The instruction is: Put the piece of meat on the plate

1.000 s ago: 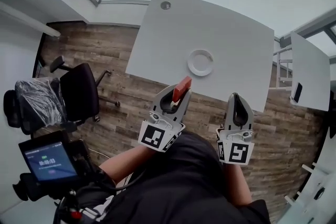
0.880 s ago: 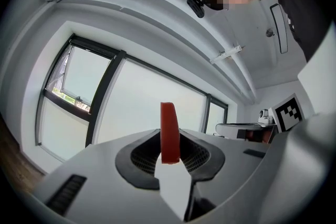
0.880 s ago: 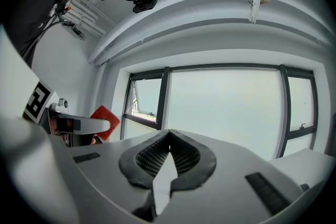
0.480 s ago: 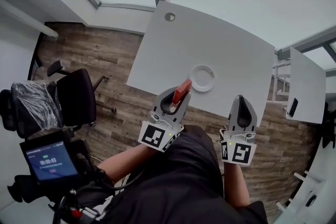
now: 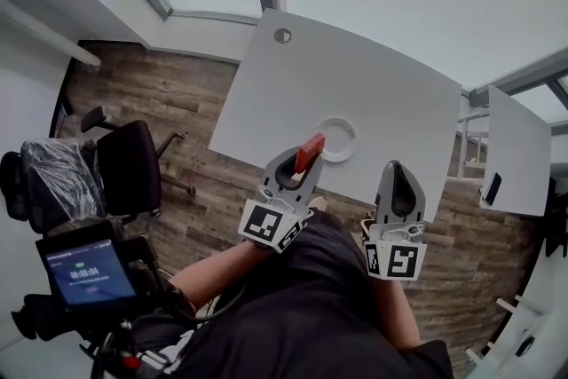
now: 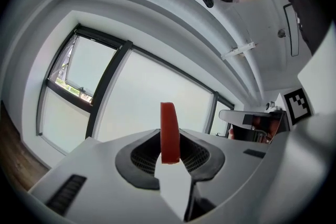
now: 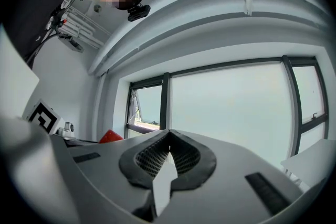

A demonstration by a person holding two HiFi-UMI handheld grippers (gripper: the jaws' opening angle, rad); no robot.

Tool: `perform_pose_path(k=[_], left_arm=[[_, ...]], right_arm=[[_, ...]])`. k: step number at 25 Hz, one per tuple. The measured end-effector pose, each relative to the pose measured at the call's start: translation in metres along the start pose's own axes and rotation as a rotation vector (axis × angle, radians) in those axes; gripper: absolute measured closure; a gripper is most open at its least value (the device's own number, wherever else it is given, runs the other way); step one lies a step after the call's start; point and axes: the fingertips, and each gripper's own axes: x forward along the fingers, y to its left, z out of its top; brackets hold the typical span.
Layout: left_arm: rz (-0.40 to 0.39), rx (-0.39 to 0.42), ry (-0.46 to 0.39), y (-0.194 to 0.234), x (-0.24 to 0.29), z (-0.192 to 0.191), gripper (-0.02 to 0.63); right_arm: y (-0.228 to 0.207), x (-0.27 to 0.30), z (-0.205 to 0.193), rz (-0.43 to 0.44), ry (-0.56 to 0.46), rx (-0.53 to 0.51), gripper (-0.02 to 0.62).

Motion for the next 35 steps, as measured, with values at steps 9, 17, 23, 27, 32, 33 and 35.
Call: perform_pose_path(k=[9, 17, 23, 27, 32, 33, 35], left_arm=[[-0.016, -0.003, 0.11, 0.006, 0.013, -0.038, 0.514], [-0.052, 0.084, 0.217, -0.002, 0.033, -0.074, 0.513], [-0.045, 0.202, 0.321, 0.009, 0.056, -0.129, 0.513], [-0.04, 0.185, 0.404, 0.017, 0.077, -0.164, 0.514], [-0.059, 0.242, 0.46, 0.016, 0.114, -0.196, 0.513], [-0.059, 0.263, 0.469, 0.018, 0.113, -0.198, 0.514], [-0.063, 0.269, 0.485, 0.021, 0.108, -0.203, 0.514]], right_arm=[[0.006, 0.002, 0.003, -0.004, -0.005, -0.035, 0.591], [0.0, 0.007, 0.005, -0.007, 0.014, -0.039, 0.591], [-0.016, 0.016, -0.016, -0.011, 0.074, -0.04, 0.591], [-0.033, 0.027, -0.013, 0.006, 0.025, -0.132, 0.591], [-0.066, 0.036, -0.042, -0.02, 0.08, -0.067, 0.591], [-0.063, 0.034, -0.041, -0.019, 0.077, -0.076, 0.591], [-0.055, 0.032, -0.035, -0.013, 0.062, -0.105, 0.591]])
